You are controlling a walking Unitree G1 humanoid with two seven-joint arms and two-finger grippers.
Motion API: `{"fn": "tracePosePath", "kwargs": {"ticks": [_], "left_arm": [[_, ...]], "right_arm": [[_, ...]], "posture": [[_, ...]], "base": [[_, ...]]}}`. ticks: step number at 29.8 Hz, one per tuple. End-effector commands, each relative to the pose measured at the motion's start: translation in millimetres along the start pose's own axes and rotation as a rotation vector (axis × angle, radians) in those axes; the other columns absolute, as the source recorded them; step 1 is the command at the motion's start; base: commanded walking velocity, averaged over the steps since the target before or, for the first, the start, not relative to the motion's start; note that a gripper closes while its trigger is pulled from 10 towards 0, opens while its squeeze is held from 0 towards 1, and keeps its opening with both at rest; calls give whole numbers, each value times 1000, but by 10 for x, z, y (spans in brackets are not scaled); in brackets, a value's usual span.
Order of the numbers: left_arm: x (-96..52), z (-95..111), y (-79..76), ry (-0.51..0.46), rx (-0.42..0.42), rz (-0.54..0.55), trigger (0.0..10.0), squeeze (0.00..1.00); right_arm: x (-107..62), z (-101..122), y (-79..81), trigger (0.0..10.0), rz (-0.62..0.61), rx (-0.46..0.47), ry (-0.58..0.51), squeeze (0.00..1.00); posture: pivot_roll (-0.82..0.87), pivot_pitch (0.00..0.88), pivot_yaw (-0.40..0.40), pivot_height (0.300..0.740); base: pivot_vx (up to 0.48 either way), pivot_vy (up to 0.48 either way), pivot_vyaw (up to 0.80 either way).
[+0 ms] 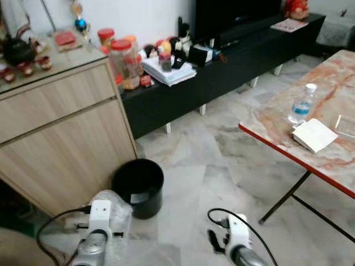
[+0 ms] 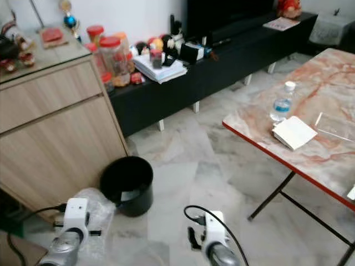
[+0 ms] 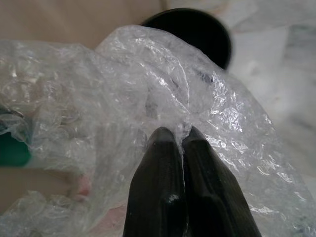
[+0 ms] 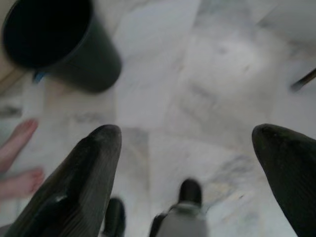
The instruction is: Picking trash to rubbish bin
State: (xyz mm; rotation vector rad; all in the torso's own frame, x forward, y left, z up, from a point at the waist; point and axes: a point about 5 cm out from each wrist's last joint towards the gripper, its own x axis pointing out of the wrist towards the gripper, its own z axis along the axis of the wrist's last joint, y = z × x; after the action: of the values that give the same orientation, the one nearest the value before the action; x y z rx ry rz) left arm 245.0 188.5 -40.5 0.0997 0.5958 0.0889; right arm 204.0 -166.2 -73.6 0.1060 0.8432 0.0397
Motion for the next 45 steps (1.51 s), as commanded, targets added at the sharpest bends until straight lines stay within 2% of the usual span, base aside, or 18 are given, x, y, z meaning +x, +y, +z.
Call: {"fn": "tracePosePath", "kwargs": {"ticks": [1, 8, 13, 18, 24, 30, 39, 45], "left_arm": [[0, -7, 146, 8, 7, 40, 10000, 0], [-10, -28, 149, 11, -3, 48, 10000, 0], [-13, -37, 142, 12, -5, 47, 10000, 0], [-17, -48, 138, 15, -11, 48, 10000, 0], [-8, -25, 135, 10, -13, 47, 10000, 0], [0, -3, 141, 5, -19, 50, 10000, 0], [7, 16, 148, 1, -18, 49, 10000, 0], [10, 24, 147, -2, -18, 52, 10000, 0]], "right_arm": [[25, 33, 127, 10000, 31, -3, -8, 0], [25, 42, 125, 10000, 42, -45, -9, 0], [29, 55, 137, 10000, 44, -41, -15, 0], [30, 54, 137, 10000, 45, -32, -12, 0], [37, 95, 137, 10000, 52, -64, -22, 0], [38, 105, 113, 10000, 35, -20, -26, 0], [39, 112, 121, 10000, 42, -43, -29, 0], [44, 135, 117, 10000, 35, -3, -36, 0]], "posture": [[31, 29, 37, 740], [43, 14, 27, 740], [42, 11, 25, 740], [39, 7, 22, 740], [39, 34, 15, 740], [41, 56, 17, 740], [38, 74, 18, 740], [44, 84, 15, 740]], "base": [[409, 0, 0], [409, 0, 61], [408, 0, 783], [409, 0, 183], [401, 0, 400], [398, 0, 400], [367, 0, 199], [389, 0, 404]]}}
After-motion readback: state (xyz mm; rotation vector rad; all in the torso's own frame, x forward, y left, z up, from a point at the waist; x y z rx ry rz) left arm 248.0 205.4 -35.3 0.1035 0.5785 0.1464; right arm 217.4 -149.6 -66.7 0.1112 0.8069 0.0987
